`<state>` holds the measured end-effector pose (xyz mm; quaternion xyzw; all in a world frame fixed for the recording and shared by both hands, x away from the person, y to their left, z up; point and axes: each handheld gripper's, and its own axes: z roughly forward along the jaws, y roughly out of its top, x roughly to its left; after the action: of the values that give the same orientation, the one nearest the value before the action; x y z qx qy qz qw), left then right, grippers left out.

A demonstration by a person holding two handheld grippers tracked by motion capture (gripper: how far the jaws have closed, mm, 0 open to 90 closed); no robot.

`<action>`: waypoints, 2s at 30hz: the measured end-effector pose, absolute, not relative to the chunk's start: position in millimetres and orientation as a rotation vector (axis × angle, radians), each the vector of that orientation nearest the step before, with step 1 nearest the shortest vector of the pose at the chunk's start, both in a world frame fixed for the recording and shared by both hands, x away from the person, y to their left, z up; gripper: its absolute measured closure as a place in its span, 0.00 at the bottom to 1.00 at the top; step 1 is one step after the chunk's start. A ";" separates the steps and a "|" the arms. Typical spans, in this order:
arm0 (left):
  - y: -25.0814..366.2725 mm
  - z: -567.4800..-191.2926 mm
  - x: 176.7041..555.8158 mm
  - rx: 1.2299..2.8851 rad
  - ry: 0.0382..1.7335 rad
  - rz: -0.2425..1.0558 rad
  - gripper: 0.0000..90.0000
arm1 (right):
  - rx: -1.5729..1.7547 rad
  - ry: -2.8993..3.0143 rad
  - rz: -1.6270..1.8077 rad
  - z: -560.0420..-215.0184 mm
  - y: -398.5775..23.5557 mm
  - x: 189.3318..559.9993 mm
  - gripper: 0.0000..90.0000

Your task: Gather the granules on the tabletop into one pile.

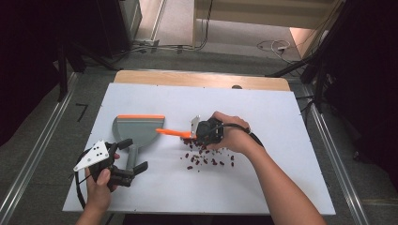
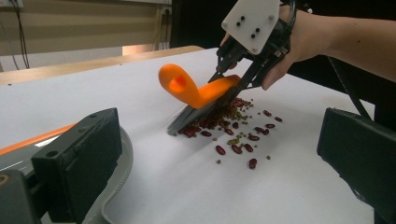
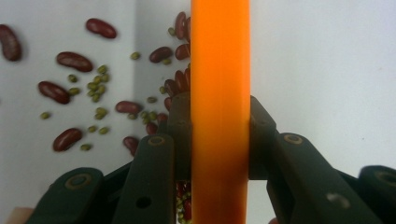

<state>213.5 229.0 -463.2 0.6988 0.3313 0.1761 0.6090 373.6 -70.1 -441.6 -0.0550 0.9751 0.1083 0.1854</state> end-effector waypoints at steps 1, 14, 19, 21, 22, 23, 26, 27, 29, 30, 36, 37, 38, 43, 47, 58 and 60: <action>229.1 -463.4 213.7 1.614 0.765 0.407 0.01 | -0.155 2.754 0.300 -441.3 -70.6 371.9 0.76; 230.8 -463.0 213.6 1.610 0.768 0.410 0.01 | -0.006 2.753 0.389 -413.8 -78.0 363.9 0.76; 230.1 -463.0 213.5 1.607 0.767 0.408 0.01 | 0.207 2.852 0.483 -399.8 -71.8 341.1 0.76; 229.1 -463.0 213.4 1.610 0.766 0.408 0.01 | 0.260 2.897 0.515 -398.6 -69.1 332.9 0.76; 228.7 -462.9 213.3 1.612 0.765 0.408 0.01 | 0.275 2.924 0.533 -398.8 -67.8 330.5 0.76; 228.5 -462.8 213.3 1.615 0.763 0.410 0.01 | 0.323 2.957 0.541 -399.1 -66.3 326.8 0.76; 228.3 -462.6 213.2 1.615 0.763 0.410 0.01 | 0.370 3.023 0.591 -404.4 -60.8 318.4 0.76; 228.3 -462.7 213.2 1.615 0.763 0.410 0.01 | 0.382 3.039 0.604 -406.7 -58.9 316.5 0.76; 228.2 -462.8 213.3 1.617 0.764 0.409 0.01 | 0.394 3.069 0.627 -412.7 -54.4 314.1 0.76; 228.0 -462.8 213.2 1.616 0.765 0.408 0.01 | 0.406 3.086 0.619 -415.7 -52.3 314.2 0.76; 229.1 -462.8 213.1 1.613 0.765 0.410 0.01 | 0.464 3.204 0.577 -435.3 -43.5 317.6 0.76; 229.2 -462.8 213.2 1.612 0.765 0.409 0.01 | 0.467 3.205 0.559 -438.3 -43.7 318.3 0.76; 229.2 -462.9 213.3 1.614 0.764 0.411 0.01 | 0.463 3.198 0.544 -440.8 -44.6 319.9 0.76; 228.6 -462.9 213.3 1.615 0.761 0.409 0.01 | 0.510 3.175 0.572 -442.3 -57.9 338.9 0.76; 228.3 -462.8 213.0 1.616 0.763 0.409 0.01 | 0.529 3.144 0.599 -442.0 -68.0 356.1 0.76; 227.9 -464.2 214.0 1.624 0.764 0.408 0.01 | 0.545 3.060 0.570 -430.4 -82.7 373.6 0.76; 228.2 -464.4 214.1 1.620 0.767 0.406 0.01 | 0.503 3.067 0.589 -423.3 -87.8 370.7 0.76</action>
<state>214.1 228.2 -464.4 0.7006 0.3317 0.1758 0.6069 370.7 -87.8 -423.3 0.1591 0.9695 0.1860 -0.0111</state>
